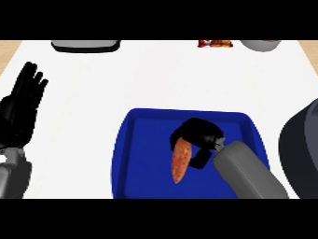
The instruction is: Pick the sweet potato from the tray and place it in the pot
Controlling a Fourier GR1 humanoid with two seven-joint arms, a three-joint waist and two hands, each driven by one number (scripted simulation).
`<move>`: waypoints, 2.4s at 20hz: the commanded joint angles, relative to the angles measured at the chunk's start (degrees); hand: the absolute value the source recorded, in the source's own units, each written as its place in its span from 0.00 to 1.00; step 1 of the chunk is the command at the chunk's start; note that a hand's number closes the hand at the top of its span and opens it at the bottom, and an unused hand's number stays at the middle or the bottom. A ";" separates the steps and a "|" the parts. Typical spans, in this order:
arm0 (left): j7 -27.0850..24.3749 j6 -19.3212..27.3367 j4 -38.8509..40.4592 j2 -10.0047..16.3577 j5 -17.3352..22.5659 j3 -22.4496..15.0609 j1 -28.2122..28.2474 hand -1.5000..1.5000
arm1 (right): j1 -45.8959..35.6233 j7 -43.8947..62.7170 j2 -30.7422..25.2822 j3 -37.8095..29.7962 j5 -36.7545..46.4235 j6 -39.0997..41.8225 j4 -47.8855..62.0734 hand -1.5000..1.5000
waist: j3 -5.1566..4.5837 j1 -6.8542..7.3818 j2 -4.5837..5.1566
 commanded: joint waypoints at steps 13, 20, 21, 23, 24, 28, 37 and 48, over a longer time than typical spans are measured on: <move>2.26 0.28 -2.63 -0.56 -2.04 1.09 1.95 0.50 | 4.70 15.64 5.89 -11.91 4.34 -8.35 -0.17 1.00 | -0.08 -2.34 -0.78; 0.53 1.21 -2.08 -2.47 -2.62 0.26 2.77 0.50 | 6.04 44.50 6.95 -17.48 0.43 -24.80 -8.21 1.00 | -0.06 -1.98 -0.95; -0.52 0.03 -1.55 -2.27 -2.46 -0.04 3.91 0.50 | 5.42 47.90 6.96 -16.99 0.01 -26.49 -11.08 1.00 | -0.12 -1.89 -1.05; 0.78 0.16 -1.76 -0.82 -2.25 1.22 2.44 0.50 | 4.50 52.72 6.97 -15.85 2.31 -33.74 -16.21 1.00 | -0.09 -2.16 -1.38; 1.45 -0.43 -2.59 -0.61 -0.90 1.98 3.35 0.50 | 5.55 54.77 6.98 -16.13 3.88 -35.97 -19.32 1.00 | -0.12 -2.50 -1.76; 0.88 0.31 -1.85 -1.04 -1.93 1.68 3.77 0.50 | 4.20 66.69 6.99 -12.94 13.94 -41.15 -29.79 1.00 | -0.22 -3.05 -1.75; 2.19 0.32 -1.73 -1.37 -2.22 0.73 0.63 0.50 | 12.89 83.91 6.99 -7.65 38.56 -32.42 -53.86 1.00 | -0.06 -2.10 -0.56; 0.89 -2.57 1.69 0.31 -0.48 3.11 -2.47 0.50 | 20.62 73.71 1.96 -26.57 23.11 -31.72 -65.67 1.00 | 0.03 -0.62 0.08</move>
